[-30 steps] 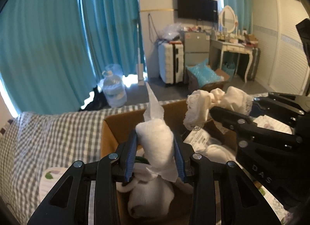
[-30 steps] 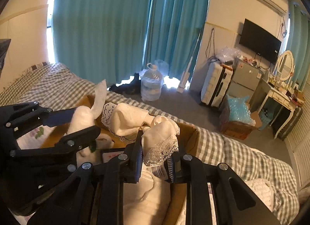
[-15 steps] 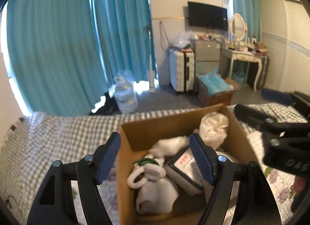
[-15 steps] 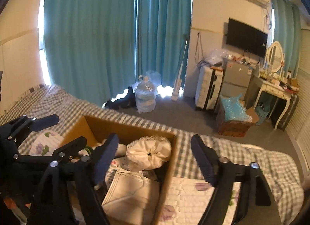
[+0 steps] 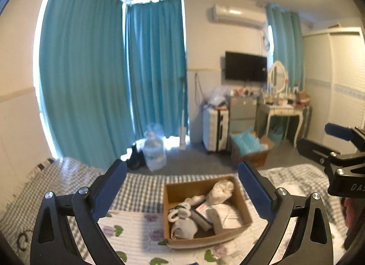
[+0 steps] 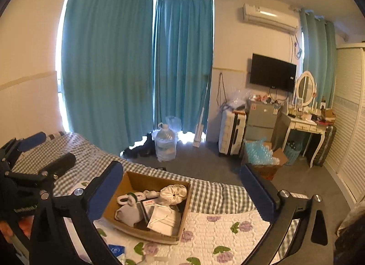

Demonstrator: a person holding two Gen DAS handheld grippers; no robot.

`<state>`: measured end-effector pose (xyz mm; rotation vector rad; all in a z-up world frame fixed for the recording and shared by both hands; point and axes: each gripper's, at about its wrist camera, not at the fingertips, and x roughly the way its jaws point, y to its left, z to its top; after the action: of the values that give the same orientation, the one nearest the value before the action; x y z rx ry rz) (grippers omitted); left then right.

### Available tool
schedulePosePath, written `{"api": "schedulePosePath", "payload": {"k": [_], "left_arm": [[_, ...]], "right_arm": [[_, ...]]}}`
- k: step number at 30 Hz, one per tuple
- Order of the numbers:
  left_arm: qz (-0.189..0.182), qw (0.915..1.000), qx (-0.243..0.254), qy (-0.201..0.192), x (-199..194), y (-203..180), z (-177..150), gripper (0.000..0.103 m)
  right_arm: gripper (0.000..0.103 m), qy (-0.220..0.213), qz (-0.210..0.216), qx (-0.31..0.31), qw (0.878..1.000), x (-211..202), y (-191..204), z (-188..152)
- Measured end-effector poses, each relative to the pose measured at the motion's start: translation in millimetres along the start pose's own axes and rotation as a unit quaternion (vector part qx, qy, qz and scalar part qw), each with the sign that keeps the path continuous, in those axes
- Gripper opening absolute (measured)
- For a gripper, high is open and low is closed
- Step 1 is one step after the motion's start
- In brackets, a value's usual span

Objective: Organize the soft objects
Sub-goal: 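Grasp the blue tissue pack with the left tool while the right grasps the white plastic item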

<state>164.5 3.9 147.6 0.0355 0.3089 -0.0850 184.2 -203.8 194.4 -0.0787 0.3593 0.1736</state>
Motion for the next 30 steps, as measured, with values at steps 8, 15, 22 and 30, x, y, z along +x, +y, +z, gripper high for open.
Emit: {"api": "schedulePosePath", "payload": {"k": [8,15,22,30], "left_arm": [[0.01,0.9998,-0.014,-0.005,-50,11,-7,0.103],[0.053,0.9979,-0.025,0.027,-44,11,-60,0.103],[0.084,0.9897,-0.055,0.102,9,20,-130,0.103],[0.093,0.9736,-0.084,0.191,74,25,-210,0.103]], "right_arm": [[0.103,-0.003,-0.002,-0.012,1.0,-57,13,-10],[0.103,0.031,0.024,-0.019,0.999,-52,29,-55],[0.103,0.094,0.037,-0.035,0.994,15,44,-124],[0.103,0.166,0.045,-0.033,0.985,111,52,-193]]}}
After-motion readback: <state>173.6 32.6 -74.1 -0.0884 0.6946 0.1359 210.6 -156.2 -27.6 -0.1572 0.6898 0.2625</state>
